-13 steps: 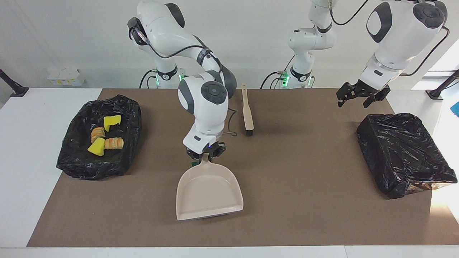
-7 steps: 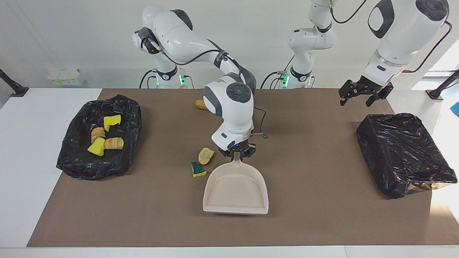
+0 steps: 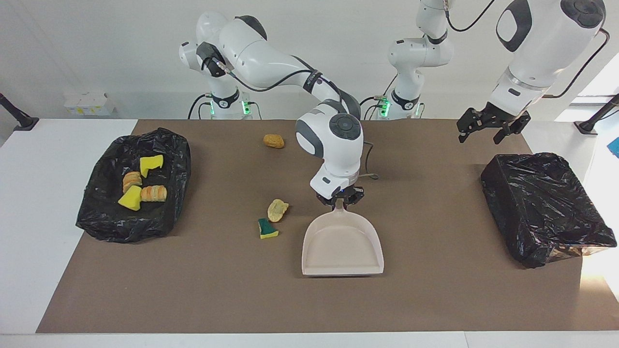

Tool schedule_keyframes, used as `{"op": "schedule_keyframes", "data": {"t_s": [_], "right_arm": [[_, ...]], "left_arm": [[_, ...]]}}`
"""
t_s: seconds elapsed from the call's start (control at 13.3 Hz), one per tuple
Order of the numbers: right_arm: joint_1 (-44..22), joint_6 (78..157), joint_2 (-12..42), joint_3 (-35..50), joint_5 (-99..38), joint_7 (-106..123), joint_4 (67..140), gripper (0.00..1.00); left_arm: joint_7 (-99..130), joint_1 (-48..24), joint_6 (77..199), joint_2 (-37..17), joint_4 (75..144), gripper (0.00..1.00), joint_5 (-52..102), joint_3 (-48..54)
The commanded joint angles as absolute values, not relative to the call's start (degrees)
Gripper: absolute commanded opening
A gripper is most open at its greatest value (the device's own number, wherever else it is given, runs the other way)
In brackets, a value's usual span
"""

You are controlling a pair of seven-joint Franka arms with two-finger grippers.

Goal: Sweep and dump trash in bin
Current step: 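Bring the empty dustpan back and lower it near the green sponge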

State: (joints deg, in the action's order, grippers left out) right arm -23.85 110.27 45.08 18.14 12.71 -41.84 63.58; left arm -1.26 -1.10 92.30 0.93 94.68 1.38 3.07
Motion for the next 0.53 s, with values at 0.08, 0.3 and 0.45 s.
{"op": "schedule_keyframes", "data": {"t_s": [0.08, 0.3, 0.45], "right_arm": [[-24.3, 112.7, 46.6, 18.3, 11.3, -43.9, 62.3, 0.0], [-24.9, 112.9, 46.6, 18.3, 11.9, -43.9, 64.1, 0.0], [-25.6, 112.4, 46.6, 18.2, 11.9, -43.9, 64.3, 0.0]], "left_arm": [[-1.5, -2.0, 92.9, 1.3, 94.9, 1.0, 0.4, 2.5], [-1.5, -1.8, 91.9, 1.5, 95.0, 1.0, 0.4, 2.5], [-1.1, -1.9, 93.0, 1.6, 94.9, 1.0, 0.4, 2.5]]}}
